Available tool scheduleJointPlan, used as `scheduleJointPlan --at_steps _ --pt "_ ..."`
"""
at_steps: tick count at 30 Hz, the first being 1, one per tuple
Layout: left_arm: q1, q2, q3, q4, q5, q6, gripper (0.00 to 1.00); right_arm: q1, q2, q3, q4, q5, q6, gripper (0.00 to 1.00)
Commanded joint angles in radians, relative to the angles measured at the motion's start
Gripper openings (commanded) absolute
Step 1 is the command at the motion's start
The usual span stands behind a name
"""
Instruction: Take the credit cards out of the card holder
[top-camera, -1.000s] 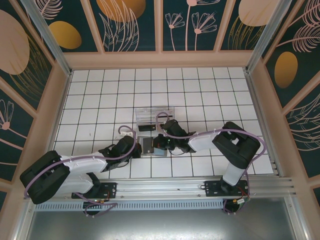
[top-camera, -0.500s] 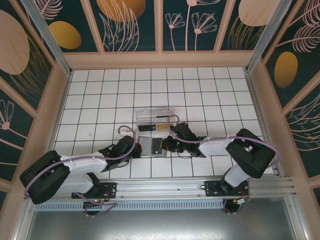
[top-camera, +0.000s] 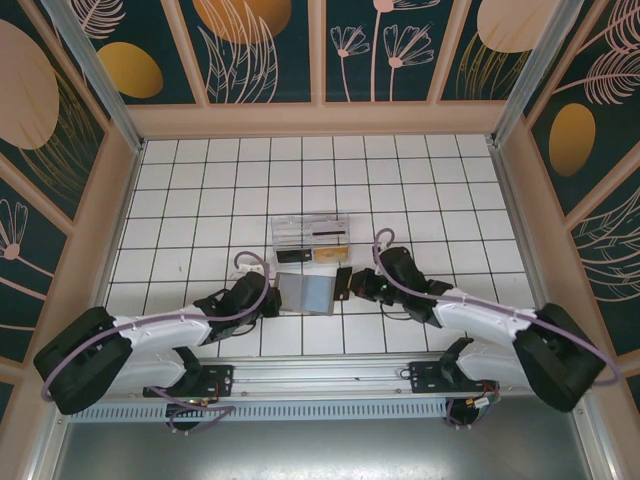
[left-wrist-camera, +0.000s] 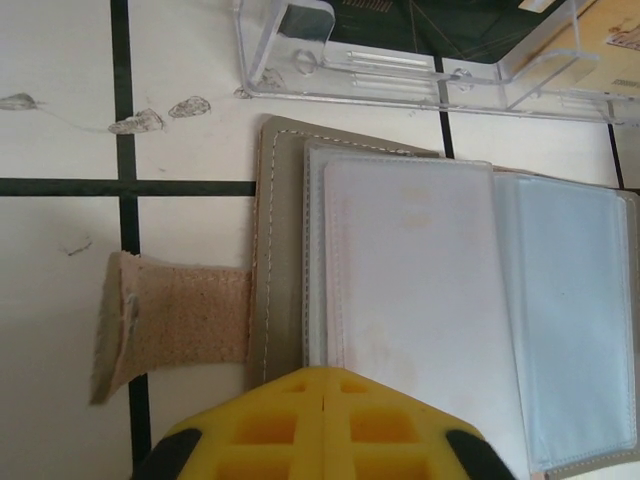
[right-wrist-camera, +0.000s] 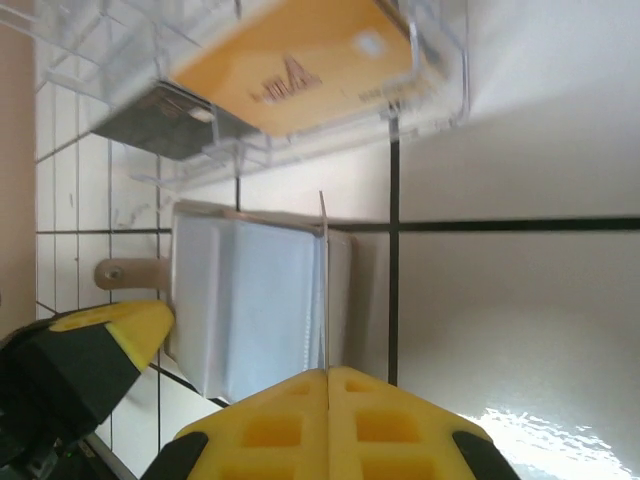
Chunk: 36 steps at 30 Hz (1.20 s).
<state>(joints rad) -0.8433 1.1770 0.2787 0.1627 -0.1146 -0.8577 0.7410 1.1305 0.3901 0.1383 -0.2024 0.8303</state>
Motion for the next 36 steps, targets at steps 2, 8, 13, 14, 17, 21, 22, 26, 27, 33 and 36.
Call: scheduleJointPlan --at_steps 2,8,13,14,17,21,22,26,27,33,36 --pt "0.005 -0.105 0.017 -0.077 -0.04 0.012 0.59 -0.004 -0.079 0.127 -0.166 0.059 -0.188 0.0" --pt "0.004 -0.298 0.003 -0.165 -0.143 -0.015 0.94 0.053 0.008 0.337 -0.296 0.109 -0.451 0.0" --pt "0.004 -0.482 -0.042 -0.255 -0.218 -0.058 0.99 0.138 0.146 0.506 -0.379 0.213 -0.667 0.0" --pt "0.005 -0.526 -0.051 -0.284 -0.252 -0.077 0.99 0.162 0.177 0.537 -0.389 0.263 -0.726 0.0" --pt "0.005 -0.659 -0.075 -0.37 -0.336 -0.135 0.99 0.229 0.264 0.601 -0.389 0.357 -0.926 0.0" --pt "0.005 -0.827 -0.091 -0.449 -0.374 -0.152 0.99 0.283 0.376 0.676 -0.389 0.467 -1.156 0.0" --pt "0.004 -0.858 -0.093 -0.465 -0.378 -0.152 0.99 0.297 0.4 0.693 -0.391 0.496 -1.201 0.0" --pt "0.004 -0.949 -0.1 -0.529 -0.399 -0.163 0.99 0.366 0.495 0.744 -0.398 0.612 -1.405 0.0" --pt "0.005 -0.961 -0.101 -0.539 -0.403 -0.167 0.99 0.381 0.518 0.751 -0.4 0.635 -1.449 0.0" --pt "0.005 -0.957 -0.11 -0.542 -0.408 -0.179 0.99 0.4 0.631 0.842 -0.464 0.655 -1.542 0.0" --pt "0.005 -0.955 -0.111 -0.538 -0.407 -0.179 0.99 0.404 0.658 0.864 -0.453 0.666 -1.556 0.0"
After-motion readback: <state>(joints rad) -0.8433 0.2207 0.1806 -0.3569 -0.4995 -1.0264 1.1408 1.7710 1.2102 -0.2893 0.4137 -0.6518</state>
